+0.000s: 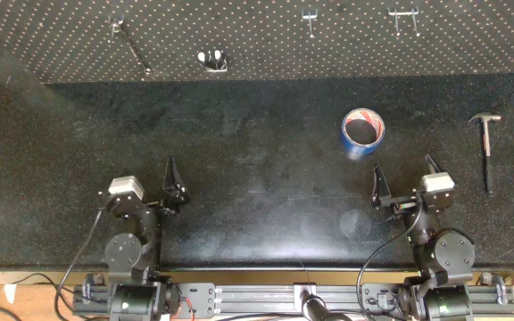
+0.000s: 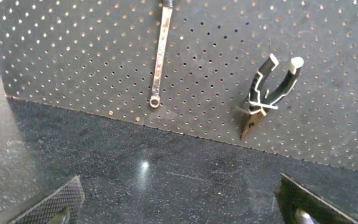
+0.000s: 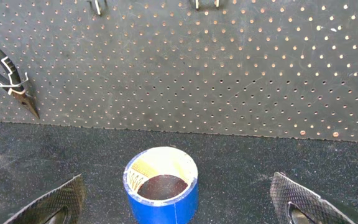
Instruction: Place Tools Onto Pegboard
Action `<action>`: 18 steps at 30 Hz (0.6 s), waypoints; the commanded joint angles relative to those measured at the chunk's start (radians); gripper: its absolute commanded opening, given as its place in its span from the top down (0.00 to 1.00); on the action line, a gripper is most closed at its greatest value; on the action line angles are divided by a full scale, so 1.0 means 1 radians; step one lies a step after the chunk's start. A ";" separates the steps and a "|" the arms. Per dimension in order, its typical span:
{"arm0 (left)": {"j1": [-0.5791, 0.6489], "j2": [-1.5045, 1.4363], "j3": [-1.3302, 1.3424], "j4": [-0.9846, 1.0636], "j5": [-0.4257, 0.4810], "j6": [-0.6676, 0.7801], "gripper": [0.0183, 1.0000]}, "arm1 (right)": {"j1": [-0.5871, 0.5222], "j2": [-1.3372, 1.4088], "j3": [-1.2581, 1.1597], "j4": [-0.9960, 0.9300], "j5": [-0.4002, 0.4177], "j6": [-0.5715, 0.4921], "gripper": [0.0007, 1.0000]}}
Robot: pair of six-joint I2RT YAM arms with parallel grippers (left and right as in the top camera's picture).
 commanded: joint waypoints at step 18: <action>-0.076 -0.033 -0.001 -0.019 0.159 0.153 0.00 | 0.007 -0.007 -0.006 -0.001 0.002 0.011 0.03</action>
